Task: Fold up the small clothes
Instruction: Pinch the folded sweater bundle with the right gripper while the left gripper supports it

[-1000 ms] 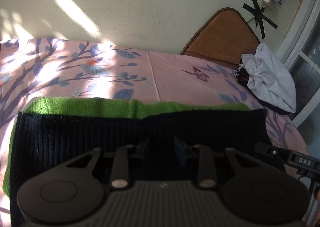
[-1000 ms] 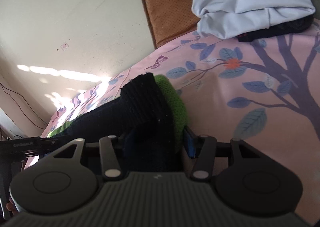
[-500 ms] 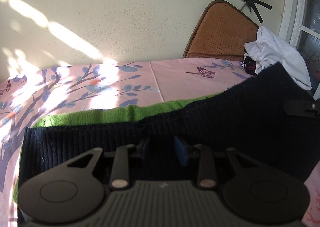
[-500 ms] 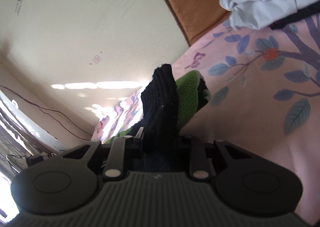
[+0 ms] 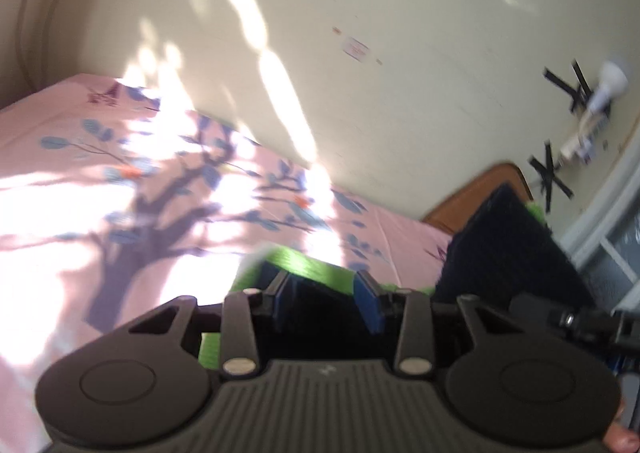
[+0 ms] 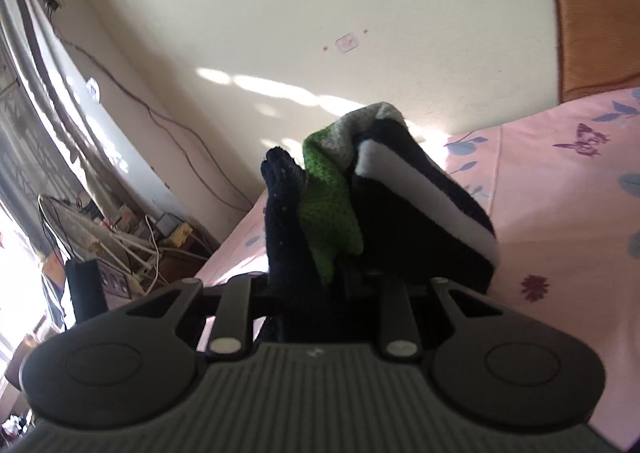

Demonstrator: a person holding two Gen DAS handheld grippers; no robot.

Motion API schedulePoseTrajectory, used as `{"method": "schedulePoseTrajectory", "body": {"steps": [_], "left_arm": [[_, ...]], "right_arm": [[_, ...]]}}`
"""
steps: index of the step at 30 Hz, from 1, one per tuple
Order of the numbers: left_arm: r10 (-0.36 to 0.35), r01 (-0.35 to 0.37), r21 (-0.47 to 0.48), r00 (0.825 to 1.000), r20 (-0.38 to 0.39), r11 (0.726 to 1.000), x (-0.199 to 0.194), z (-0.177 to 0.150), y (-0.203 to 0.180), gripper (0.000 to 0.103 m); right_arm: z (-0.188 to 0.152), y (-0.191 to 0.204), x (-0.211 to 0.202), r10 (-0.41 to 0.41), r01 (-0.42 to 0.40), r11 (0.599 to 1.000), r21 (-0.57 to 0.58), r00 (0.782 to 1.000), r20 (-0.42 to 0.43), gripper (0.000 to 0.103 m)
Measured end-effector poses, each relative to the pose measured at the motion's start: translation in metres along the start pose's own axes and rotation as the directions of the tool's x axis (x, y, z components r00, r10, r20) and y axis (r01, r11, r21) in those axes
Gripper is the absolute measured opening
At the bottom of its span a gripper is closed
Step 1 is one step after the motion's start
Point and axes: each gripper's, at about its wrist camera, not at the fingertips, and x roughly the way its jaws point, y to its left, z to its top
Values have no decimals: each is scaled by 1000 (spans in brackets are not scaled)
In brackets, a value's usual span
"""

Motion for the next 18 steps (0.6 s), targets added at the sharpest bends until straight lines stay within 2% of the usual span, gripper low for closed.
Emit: {"method": "schedulePoseTrajectory", "body": {"steps": [2,4,5,6,7,8,10,12,15,17,18], "left_arm": [[43,-42,-34,998,39,999,-17,9,20,35],[64,-61,-45,996,57,997,-27,14,30,37],[65,-62,-48,996,63,997,-30,16,33,40],[61,-57,-49,996,65,997,-31,17,34,43],[54,-51,-46,997,63,998,-30,17,33,45],[45,-43,-37,997,57,998,-29,17,31,45],[30,-30,-14,998,49,999,-27,14,25,45],[11,-12,1,999,43,1000,-26,12,20,45],[-17,16,15,999,41,1000,-25,10,11,45],[-34,33,25,999,38,999,-23,9,5,45],[-49,48,34,998,35,998,-23,7,0,45]], "right_arm": [[-5,17,29,-22,19,998,-62,999,-45,28],[-17,33,63,-67,52,989,-141,992,-106,38],[-25,39,79,-90,63,979,-193,986,-137,51],[-35,45,96,-102,58,968,-243,979,-175,60],[-44,51,107,-88,33,959,-282,979,-183,79],[-52,57,109,-62,4,944,-329,985,-164,91],[-60,71,105,-27,-43,914,-403,986,-165,90],[-59,73,87,61,-134,898,-418,981,-182,87],[-45,50,41,177,-221,895,-388,974,-144,67],[-33,33,17,187,-207,918,-339,978,-92,43],[-24,22,6,175,-184,932,-311,983,-59,37]]}}
